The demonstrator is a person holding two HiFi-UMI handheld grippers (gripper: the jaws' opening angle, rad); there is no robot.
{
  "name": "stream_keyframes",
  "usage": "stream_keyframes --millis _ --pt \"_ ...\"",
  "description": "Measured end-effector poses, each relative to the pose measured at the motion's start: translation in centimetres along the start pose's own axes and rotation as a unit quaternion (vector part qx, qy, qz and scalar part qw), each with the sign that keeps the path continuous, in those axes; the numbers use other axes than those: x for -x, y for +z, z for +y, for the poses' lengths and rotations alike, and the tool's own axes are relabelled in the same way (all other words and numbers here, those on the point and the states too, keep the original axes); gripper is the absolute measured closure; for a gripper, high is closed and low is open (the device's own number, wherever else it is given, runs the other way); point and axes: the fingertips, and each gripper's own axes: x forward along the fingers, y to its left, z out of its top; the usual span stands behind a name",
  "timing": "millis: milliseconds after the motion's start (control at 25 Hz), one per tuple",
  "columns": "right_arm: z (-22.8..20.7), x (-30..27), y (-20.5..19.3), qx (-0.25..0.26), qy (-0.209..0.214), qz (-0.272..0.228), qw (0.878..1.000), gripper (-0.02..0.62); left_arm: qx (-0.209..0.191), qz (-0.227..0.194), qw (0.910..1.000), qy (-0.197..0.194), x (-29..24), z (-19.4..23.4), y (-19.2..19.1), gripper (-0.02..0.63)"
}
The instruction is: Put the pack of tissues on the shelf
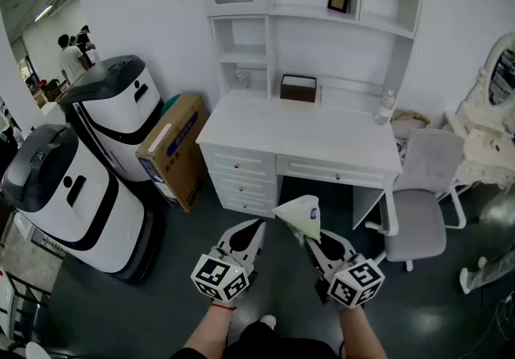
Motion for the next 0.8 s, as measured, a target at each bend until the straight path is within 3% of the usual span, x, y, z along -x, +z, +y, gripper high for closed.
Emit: stream_keyframes --millis 800 --pt "-0.4 -11.1 0.9 -0.012 -0.002 -0.015 1.0 0.522 0.002 -0.004 1.0 -0.007 -2.4 10.2 0.9 0.6"
